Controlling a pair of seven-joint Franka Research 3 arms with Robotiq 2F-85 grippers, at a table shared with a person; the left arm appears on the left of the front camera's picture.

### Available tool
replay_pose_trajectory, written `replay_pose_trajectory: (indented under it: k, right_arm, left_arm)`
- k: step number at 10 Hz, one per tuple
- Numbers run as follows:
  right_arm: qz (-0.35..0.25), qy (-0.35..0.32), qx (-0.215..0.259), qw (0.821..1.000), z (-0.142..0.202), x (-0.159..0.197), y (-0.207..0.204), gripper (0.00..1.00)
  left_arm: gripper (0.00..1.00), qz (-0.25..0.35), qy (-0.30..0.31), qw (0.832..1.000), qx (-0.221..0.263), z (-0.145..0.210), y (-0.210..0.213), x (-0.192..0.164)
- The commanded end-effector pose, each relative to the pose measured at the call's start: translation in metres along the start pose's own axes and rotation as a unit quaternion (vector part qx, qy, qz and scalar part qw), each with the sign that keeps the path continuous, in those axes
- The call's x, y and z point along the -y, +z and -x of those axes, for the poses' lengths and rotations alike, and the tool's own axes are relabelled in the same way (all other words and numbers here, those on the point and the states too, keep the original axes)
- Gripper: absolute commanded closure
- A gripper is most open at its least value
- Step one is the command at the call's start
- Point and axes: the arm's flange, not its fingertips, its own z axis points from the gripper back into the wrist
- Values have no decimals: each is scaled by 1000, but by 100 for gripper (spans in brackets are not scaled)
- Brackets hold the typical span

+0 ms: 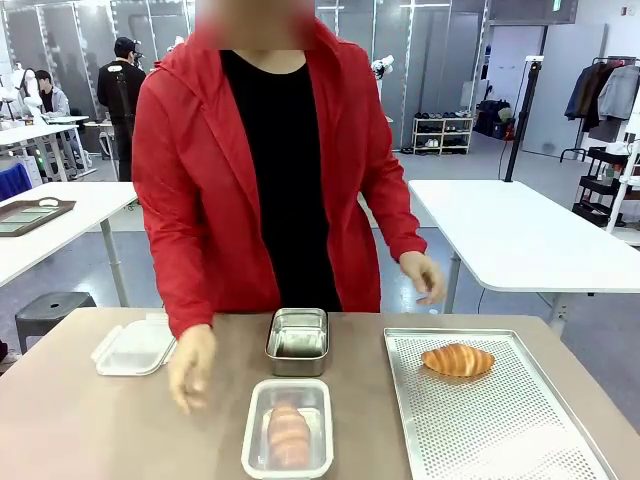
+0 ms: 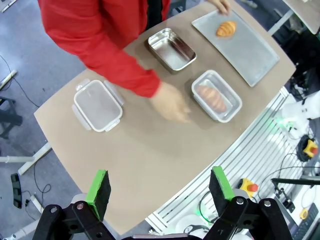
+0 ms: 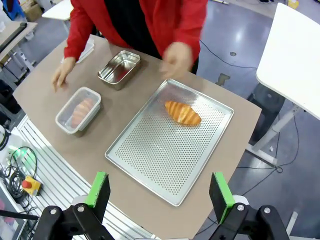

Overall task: Place the bread into the airtight container.
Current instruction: Pick up a Butter Roll and place it into an empty Airtight Container.

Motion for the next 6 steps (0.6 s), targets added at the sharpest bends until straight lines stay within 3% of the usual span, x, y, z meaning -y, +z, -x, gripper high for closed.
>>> replay_pose_trajectory:
  k: [1,6]
  right_arm:
    - [7,-6,-3,1000,-2,1,1,0]
    - [7,-6,-3,1000,-2,1,1,0]
  left_arm:
    - [0,2,-10,1000,1,0,1,-1]
    - [0,2,-10,1000,1,0,1,-1]
